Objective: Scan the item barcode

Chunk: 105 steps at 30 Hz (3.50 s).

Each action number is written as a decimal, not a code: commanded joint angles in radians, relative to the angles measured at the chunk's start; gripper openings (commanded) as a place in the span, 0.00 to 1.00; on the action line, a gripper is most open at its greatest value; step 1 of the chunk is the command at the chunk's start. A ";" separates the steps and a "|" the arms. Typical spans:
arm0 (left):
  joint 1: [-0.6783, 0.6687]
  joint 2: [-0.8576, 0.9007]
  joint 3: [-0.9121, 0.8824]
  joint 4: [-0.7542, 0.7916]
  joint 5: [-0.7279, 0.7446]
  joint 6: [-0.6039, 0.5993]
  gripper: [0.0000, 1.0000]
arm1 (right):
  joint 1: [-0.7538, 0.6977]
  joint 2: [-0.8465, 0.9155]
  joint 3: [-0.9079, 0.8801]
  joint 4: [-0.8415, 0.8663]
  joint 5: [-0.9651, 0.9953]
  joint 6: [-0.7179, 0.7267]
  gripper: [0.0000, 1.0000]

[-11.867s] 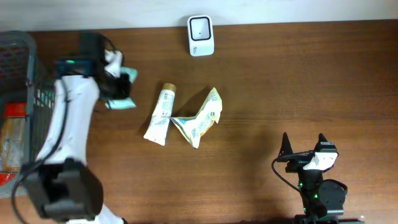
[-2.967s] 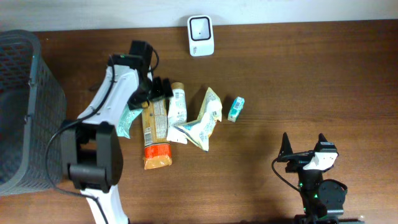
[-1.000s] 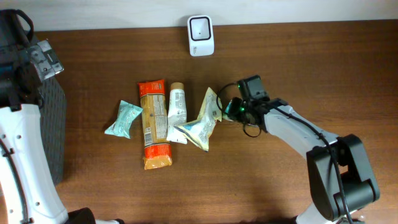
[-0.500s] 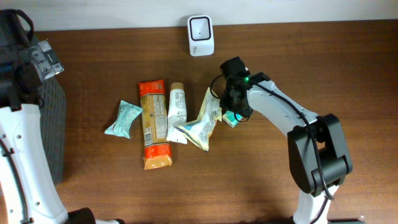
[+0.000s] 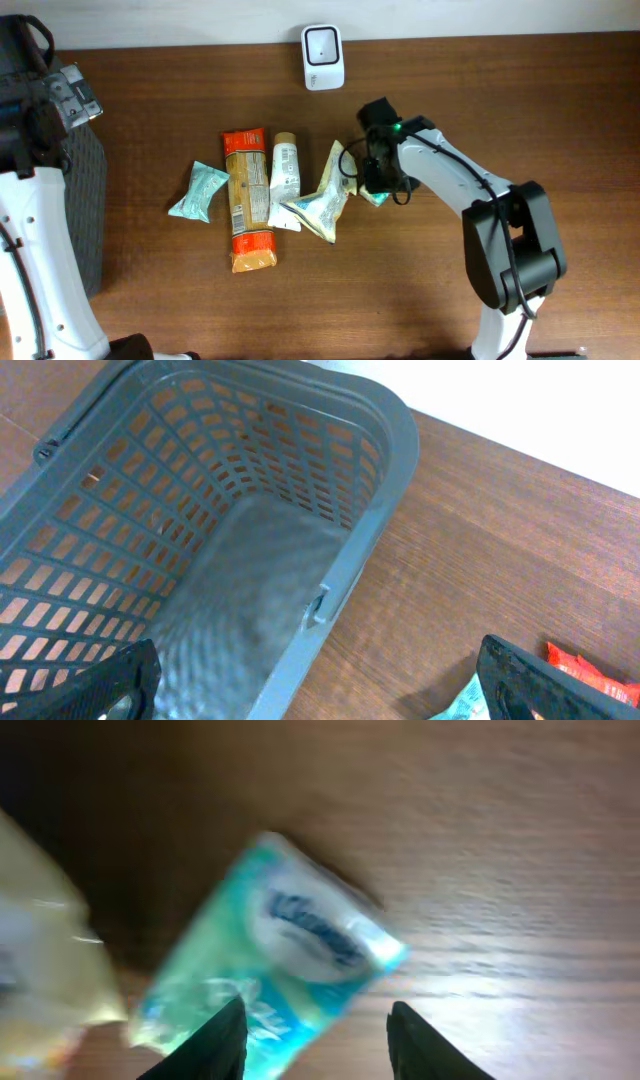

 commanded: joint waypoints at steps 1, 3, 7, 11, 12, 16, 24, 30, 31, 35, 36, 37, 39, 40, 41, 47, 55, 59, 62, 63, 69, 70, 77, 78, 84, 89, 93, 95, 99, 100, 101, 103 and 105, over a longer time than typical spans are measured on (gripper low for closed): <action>0.001 -0.007 -0.001 0.002 -0.014 0.009 0.99 | -0.098 0.006 0.002 -0.027 -0.004 -0.119 0.45; 0.001 -0.007 -0.001 0.002 -0.014 0.009 0.99 | -0.164 0.005 0.010 -0.023 -0.024 -0.193 0.54; 0.001 -0.007 -0.001 0.002 -0.014 0.009 0.99 | -0.129 0.000 0.225 -0.126 -0.139 -0.228 0.56; 0.001 -0.006 -0.001 0.002 -0.014 0.009 0.99 | 0.037 0.024 0.225 -0.129 0.031 -0.036 0.44; 0.001 -0.006 -0.001 0.002 -0.014 0.009 0.99 | 0.081 0.058 0.204 -0.128 0.121 0.008 0.44; 0.001 -0.006 -0.001 0.002 -0.014 0.009 0.99 | 0.109 0.133 0.187 -0.140 0.288 0.087 0.44; 0.001 -0.006 -0.001 0.002 -0.014 0.009 0.99 | 0.109 0.190 0.185 -0.147 0.360 0.072 0.31; 0.001 -0.006 -0.001 0.001 -0.014 0.009 0.99 | 0.109 0.216 0.198 -0.180 0.359 0.011 0.04; 0.001 -0.006 -0.001 0.002 -0.014 0.009 0.99 | 0.109 0.208 0.223 -0.212 0.335 0.007 0.04; 0.001 -0.006 -0.001 0.002 -0.014 0.009 0.99 | 0.040 0.024 0.305 -0.228 -0.166 -0.164 0.04; 0.001 -0.006 -0.001 0.002 -0.014 0.009 0.99 | -0.027 -0.005 0.305 -0.222 -0.383 -0.231 0.04; 0.001 -0.006 -0.001 0.001 -0.014 0.009 0.99 | -0.075 -0.002 0.294 -0.214 -0.533 -0.288 0.04; 0.001 -0.006 -0.001 0.002 -0.014 0.009 0.99 | -0.153 0.009 0.124 -0.040 -0.802 -0.311 0.04; 0.001 -0.006 -0.001 0.001 -0.014 0.009 0.99 | -0.167 0.009 0.029 0.058 -0.878 -0.306 0.04; 0.001 -0.006 -0.001 0.001 -0.014 0.009 0.99 | -0.177 0.009 -0.078 0.178 -0.925 -0.266 0.04; 0.001 -0.006 -0.001 0.002 -0.014 0.009 0.99 | -0.308 0.009 -0.175 0.213 -0.527 -0.167 0.36; 0.001 -0.006 -0.001 0.001 -0.014 0.009 0.99 | -0.246 0.009 -0.052 0.053 -0.666 -0.330 0.50; 0.001 -0.006 -0.001 0.002 -0.014 0.009 0.99 | -0.211 0.009 -0.166 0.166 -0.700 -0.314 0.48; 0.001 -0.006 -0.001 0.002 -0.014 0.009 0.99 | -0.211 0.009 -0.208 0.191 -0.688 -0.307 0.25; 0.001 -0.006 -0.001 0.001 -0.014 0.009 0.99 | -0.211 0.009 -0.207 0.196 -0.688 -0.306 0.08; 0.001 -0.006 -0.001 0.001 -0.014 0.009 0.99 | -0.256 -0.098 -0.146 0.135 -1.165 -0.399 0.04; 0.001 -0.006 -0.001 0.002 -0.014 0.009 0.99 | -0.276 -0.119 -0.144 0.147 -1.283 -0.420 0.04; 0.001 -0.006 -0.001 0.001 -0.014 0.009 0.99 | -0.202 -0.146 -0.079 0.504 -1.649 -0.115 0.04; 0.001 -0.006 -0.001 0.002 -0.014 0.009 0.99 | -0.197 -0.148 -0.030 0.519 -1.649 -0.042 0.04; 0.001 -0.006 -0.001 0.002 -0.014 0.009 0.99 | -0.196 -0.190 0.121 0.521 -1.649 0.016 0.04; 0.001 -0.006 -0.001 0.001 -0.014 0.009 0.99 | -0.187 -0.189 0.122 0.434 -1.213 -0.037 0.04; 0.001 -0.006 -0.001 0.002 -0.014 0.009 0.99 | -0.085 -0.183 0.352 -0.018 -0.429 -0.224 0.04; 0.001 -0.006 -0.001 0.001 -0.014 0.009 0.99 | -0.035 -0.169 0.509 -0.096 -0.164 -0.245 0.04; 0.001 -0.006 -0.001 0.001 -0.014 0.009 0.99 | 0.054 -0.022 0.598 0.109 0.351 -0.392 0.04; 0.001 -0.006 -0.001 0.001 -0.014 0.009 0.99 | 0.058 0.041 0.666 0.101 0.369 -0.414 0.04; 0.001 -0.006 -0.001 0.001 -0.014 0.009 0.99 | 0.063 0.123 0.771 0.080 0.388 -0.436 0.04; 0.001 -0.006 -0.001 0.001 -0.014 0.009 0.99 | 0.077 0.292 0.961 0.074 0.425 -0.538 0.04; 0.001 -0.006 -0.001 0.001 -0.014 0.009 0.99 | 0.095 0.377 0.968 0.192 0.452 -0.650 0.04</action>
